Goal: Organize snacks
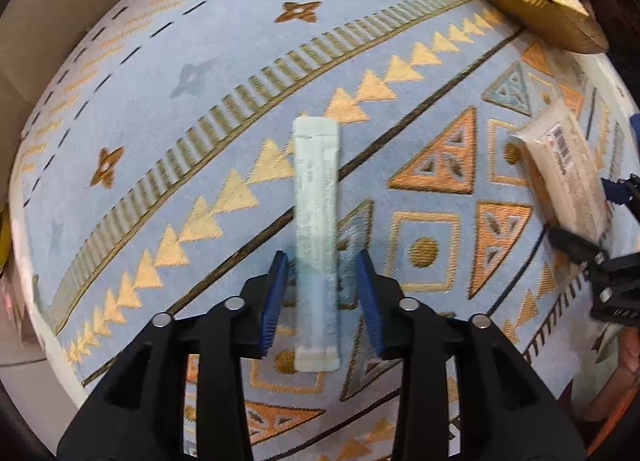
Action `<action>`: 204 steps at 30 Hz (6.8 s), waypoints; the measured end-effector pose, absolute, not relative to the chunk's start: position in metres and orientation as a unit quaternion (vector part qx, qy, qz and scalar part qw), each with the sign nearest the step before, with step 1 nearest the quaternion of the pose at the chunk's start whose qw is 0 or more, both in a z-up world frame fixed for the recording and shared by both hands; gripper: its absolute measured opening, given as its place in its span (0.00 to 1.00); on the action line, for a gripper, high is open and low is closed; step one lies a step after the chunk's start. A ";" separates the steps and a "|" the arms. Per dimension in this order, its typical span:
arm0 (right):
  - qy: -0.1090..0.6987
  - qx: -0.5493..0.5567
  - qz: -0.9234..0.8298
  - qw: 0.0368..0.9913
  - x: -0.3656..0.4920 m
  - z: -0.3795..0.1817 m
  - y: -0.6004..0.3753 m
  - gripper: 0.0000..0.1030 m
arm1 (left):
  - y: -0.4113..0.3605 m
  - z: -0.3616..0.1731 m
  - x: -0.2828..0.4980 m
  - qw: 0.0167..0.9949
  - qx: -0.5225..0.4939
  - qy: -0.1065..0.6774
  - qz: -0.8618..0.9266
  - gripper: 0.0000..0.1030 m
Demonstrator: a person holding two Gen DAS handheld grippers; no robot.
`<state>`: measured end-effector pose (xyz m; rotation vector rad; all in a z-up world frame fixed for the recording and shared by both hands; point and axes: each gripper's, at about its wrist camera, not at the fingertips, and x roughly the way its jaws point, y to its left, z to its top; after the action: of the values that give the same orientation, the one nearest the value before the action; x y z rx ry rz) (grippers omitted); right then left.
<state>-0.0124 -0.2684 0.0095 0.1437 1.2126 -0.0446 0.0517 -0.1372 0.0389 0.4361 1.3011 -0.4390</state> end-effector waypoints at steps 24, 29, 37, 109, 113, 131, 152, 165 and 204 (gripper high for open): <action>0.569 0.074 -0.021 0.819 -0.030 0.024 -0.270 0.72 | -0.151 0.061 0.037 0.765 0.183 0.562 -0.255 0.17; 0.549 0.090 -0.012 0.831 -0.031 0.050 -0.288 0.72 | -0.175 0.093 0.041 0.781 0.206 0.515 -0.287 0.17; 0.458 0.101 -0.068 0.880 -0.013 0.127 -0.348 0.71 | -0.245 0.157 0.091 0.762 0.152 0.506 -0.374 0.17; 0.503 -0.013 0.017 0.864 -0.004 0.208 -0.213 0.93 | -0.022 0.204 0.001 0.888 0.019 0.458 -0.042 0.95; 0.506 -0.023 0.015 0.862 0.006 0.197 -0.210 0.93 | -0.015 0.189 0.011 0.884 0.009 0.466 -0.032 0.96; 0.487 -0.061 -0.020 0.871 0.023 0.053 -0.210 0.95 | -0.017 0.039 0.026 0.861 0.057 0.506 -0.003 0.97; 0.511 -0.034 -0.007 0.859 0.031 0.012 -0.222 0.95 | -0.010 0.011 0.016 0.895 0.026 0.445 -0.008 0.97; 0.484 -0.033 -0.003 0.875 0.020 0.009 -0.223 0.95 | -0.007 0.012 0.016 0.898 0.019 0.439 -0.013 0.97; 0.452 -0.033 0.006 0.891 0.010 0.006 -0.227 0.95 | -0.007 0.012 0.026 0.882 -0.005 0.472 0.007 0.97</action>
<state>0.0095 -0.2266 0.0062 -0.0683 0.9381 0.0117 0.0261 -0.0074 0.0116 -0.0109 0.9827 0.0147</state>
